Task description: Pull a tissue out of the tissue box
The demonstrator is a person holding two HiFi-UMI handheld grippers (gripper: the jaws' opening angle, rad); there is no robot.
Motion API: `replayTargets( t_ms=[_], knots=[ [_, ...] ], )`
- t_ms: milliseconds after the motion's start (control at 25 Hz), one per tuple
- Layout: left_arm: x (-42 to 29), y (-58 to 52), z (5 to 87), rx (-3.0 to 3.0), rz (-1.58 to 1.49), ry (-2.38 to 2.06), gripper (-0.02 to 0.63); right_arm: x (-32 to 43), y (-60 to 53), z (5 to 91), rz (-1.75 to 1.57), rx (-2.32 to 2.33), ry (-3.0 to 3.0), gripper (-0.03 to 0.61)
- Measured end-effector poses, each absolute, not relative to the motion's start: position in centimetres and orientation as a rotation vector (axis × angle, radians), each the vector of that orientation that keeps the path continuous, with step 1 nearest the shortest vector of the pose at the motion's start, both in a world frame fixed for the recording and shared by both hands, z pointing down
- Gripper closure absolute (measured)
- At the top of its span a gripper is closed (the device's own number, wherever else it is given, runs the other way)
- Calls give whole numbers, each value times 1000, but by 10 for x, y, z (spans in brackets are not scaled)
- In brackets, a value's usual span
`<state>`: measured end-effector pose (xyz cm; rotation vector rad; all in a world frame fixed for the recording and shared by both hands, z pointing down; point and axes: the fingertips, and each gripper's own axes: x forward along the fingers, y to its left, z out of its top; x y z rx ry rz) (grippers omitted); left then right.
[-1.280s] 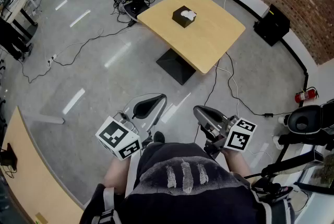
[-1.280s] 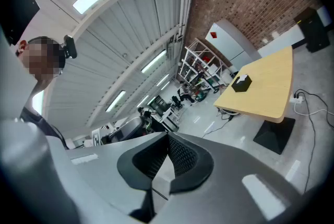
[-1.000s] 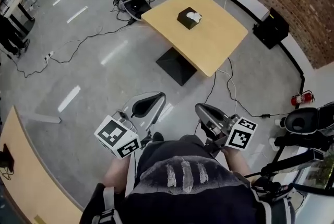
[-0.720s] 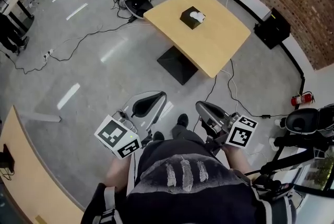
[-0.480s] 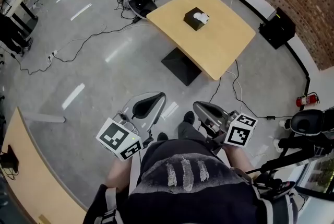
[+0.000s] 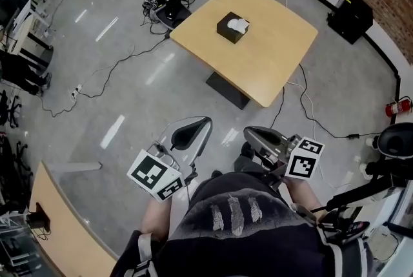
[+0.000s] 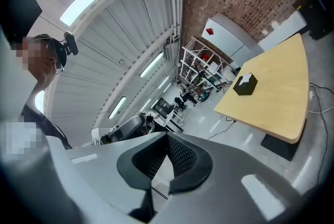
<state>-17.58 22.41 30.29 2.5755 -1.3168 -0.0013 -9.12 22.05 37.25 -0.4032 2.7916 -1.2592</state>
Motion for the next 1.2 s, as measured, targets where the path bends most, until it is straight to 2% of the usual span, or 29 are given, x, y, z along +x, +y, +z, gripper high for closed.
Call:
replayTargets(
  t_ms=[800, 1200],
  knots=[
    [-75, 88, 299, 2538, 148, -1356, 611, -2, 73, 370, -1284, -181, 2703, 582],
    [-70, 47, 295, 2616, 181, -1306, 611, 8, 46, 364, -1188, -262, 2698, 583]
  ],
)
